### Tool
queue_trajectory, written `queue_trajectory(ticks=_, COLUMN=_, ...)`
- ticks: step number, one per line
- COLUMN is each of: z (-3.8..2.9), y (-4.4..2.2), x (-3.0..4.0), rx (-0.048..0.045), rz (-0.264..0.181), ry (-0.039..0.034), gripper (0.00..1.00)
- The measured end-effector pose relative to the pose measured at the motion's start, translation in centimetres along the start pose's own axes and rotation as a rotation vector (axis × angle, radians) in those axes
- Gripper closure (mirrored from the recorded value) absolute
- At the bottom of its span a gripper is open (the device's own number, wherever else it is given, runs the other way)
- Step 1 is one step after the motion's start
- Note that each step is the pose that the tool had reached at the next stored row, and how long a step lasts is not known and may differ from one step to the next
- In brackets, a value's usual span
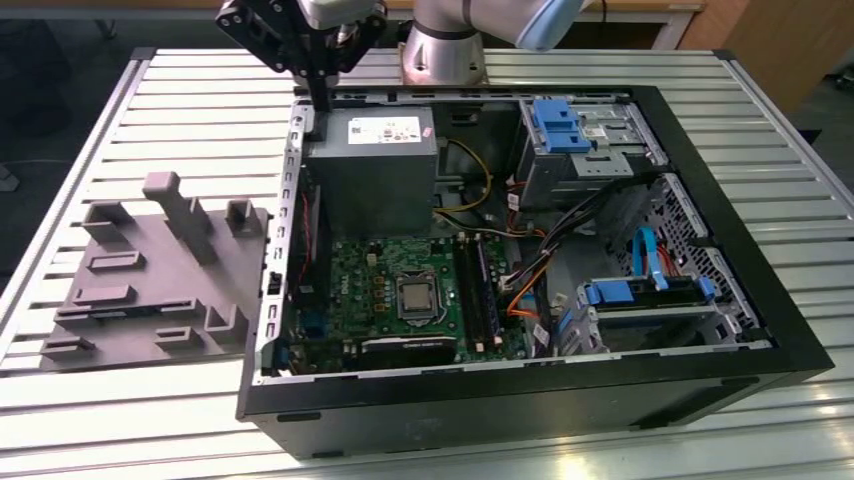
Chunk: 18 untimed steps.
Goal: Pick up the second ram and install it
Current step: 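Reach for the second ram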
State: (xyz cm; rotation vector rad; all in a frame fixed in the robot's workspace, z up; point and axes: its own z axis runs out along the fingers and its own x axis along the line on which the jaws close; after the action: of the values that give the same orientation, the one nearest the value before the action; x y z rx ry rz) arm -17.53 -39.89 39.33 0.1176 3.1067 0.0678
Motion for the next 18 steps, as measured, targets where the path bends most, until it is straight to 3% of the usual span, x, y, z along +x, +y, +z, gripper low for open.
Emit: queue_trajectory(ticks=18, z=-0.02, y=-0.04, x=0.53, rx=0.0, rz=0.0, ry=-0.0001, gripper=0.89)
